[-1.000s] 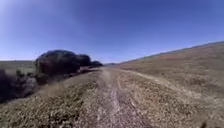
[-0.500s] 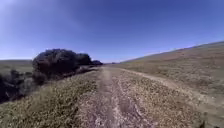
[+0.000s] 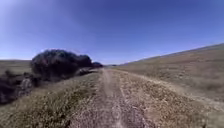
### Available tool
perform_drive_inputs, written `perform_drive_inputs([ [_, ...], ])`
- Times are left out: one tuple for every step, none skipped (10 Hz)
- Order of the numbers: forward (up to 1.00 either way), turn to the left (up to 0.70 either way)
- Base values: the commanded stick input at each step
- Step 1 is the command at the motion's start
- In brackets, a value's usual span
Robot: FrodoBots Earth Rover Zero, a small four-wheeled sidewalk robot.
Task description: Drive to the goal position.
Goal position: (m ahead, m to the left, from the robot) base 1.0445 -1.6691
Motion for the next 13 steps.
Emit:
perform_drive_inputs([
  [0.7, 0.0],
  [0.7, 0.0],
  [0.7, 0.0],
  [0.7, 0.35],
  [0.7, 0.35],
  [0.7, 0.22],
  [0.7, 0.06],
  [0.7, 0.0],
  [0.7, 0.0],
  [0.7, 0.0],
  [0.7, 0.0],
  [0.7, 0.0],
  [0.7, 0.0],
])
